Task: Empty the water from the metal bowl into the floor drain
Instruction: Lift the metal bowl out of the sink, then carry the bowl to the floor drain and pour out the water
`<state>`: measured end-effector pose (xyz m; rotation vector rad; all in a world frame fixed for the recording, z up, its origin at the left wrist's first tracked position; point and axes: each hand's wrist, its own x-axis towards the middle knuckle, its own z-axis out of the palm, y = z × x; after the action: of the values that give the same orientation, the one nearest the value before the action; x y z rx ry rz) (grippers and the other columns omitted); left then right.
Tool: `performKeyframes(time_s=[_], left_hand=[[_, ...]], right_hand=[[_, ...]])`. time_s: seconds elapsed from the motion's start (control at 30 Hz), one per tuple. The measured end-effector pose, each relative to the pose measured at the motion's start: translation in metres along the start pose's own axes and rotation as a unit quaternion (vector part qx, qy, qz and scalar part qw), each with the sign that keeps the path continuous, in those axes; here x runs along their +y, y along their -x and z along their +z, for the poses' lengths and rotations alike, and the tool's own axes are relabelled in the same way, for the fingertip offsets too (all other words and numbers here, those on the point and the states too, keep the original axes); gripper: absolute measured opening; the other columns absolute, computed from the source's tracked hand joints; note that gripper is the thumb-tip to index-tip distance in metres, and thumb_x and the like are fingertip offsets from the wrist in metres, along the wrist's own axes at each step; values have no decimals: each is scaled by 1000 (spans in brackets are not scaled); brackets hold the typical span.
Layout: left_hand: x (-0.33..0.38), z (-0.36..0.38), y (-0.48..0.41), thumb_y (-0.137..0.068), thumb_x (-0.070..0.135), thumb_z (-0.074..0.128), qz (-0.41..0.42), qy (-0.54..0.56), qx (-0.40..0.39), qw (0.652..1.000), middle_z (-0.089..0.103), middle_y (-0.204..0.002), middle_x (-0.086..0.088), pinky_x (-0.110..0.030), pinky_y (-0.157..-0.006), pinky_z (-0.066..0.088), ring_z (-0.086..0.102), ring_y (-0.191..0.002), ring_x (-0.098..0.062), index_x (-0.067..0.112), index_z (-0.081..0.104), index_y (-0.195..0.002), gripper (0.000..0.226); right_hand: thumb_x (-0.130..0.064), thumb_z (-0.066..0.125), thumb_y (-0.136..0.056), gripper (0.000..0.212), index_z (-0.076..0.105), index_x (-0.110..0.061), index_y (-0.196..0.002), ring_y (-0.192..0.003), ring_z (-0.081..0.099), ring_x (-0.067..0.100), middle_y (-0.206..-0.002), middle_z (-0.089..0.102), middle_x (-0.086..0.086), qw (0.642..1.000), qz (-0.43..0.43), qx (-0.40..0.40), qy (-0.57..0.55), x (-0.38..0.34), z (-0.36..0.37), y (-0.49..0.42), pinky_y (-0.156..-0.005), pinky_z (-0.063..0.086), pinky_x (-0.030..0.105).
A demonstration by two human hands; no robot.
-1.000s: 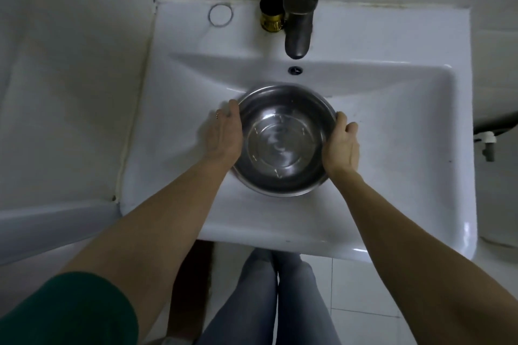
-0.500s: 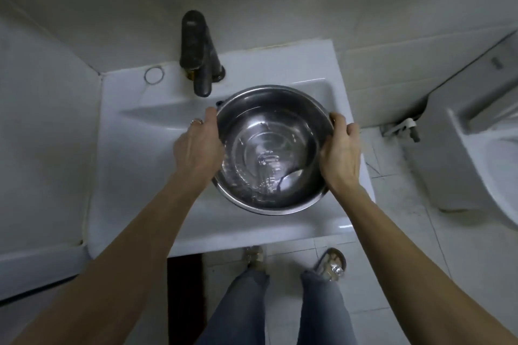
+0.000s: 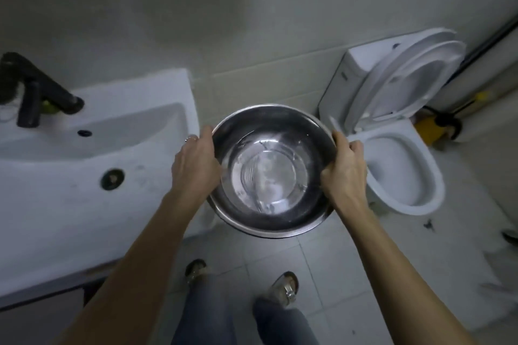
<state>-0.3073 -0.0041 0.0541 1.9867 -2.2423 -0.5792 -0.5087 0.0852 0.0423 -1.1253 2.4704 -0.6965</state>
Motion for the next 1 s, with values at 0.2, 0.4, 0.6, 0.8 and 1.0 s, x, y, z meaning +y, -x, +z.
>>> performKeyframes(time_s=[0.2, 0.4, 0.6, 0.8, 1.0], left_hand=[[86, 62, -7, -82, 0, 46, 11, 34, -92, 995, 59, -114, -23, -44, -83, 45, 55, -107, -40, 8, 47, -117, 35], [119, 119, -38, -82, 6, 50, 18, 11, -118, 993, 57, -120, -23, -47, -83, 48, 57, -109, -42, 13, 42, -124, 43], [128, 184, -80, -91, 12, 48, 15, -12, -98, 995, 57, -124, -17, -36, -74, 43, 61, -104, -35, 20, 28, -143, 57], [110, 256, -130, -87, 11, 54, -29, -43, -100, 994, 54, -125, -20, -40, -78, 46, 58, -107, -37, 20, 13, -152, 76], [72, 369, -176, -90, 11, 51, -60, -34, -114, 991, 50, -126, -25, -44, -81, 46, 58, -105, -41, 21, -10, -153, 89]], right_hand=[[-1, 55, -82, 52, 48, -20, -130, -101, 55, 33, -119, 48, 12, 996, 84, 1, 22, 89, -39, -40, -88, 45, 44], [-2, 55, -85, 45, 48, -18, -127, -94, 50, 23, -121, 47, 11, 992, 125, -27, -3, 137, -24, -74, -87, 45, 41], [8, 47, -82, 51, 50, -13, -128, -98, 57, 37, -117, 48, 15, 993, 107, -27, -28, 177, 31, -130, -82, 45, 40], [7, 49, -82, 54, 49, -11, -133, -98, 55, 33, -117, 48, 15, 994, 74, -68, -30, 211, 107, -187, -75, 34, 28], [8, 49, -80, 54, 49, -7, -132, -98, 56, 35, -120, 47, 19, 992, 32, -120, -20, 274, 222, -238, -80, 36, 28]])
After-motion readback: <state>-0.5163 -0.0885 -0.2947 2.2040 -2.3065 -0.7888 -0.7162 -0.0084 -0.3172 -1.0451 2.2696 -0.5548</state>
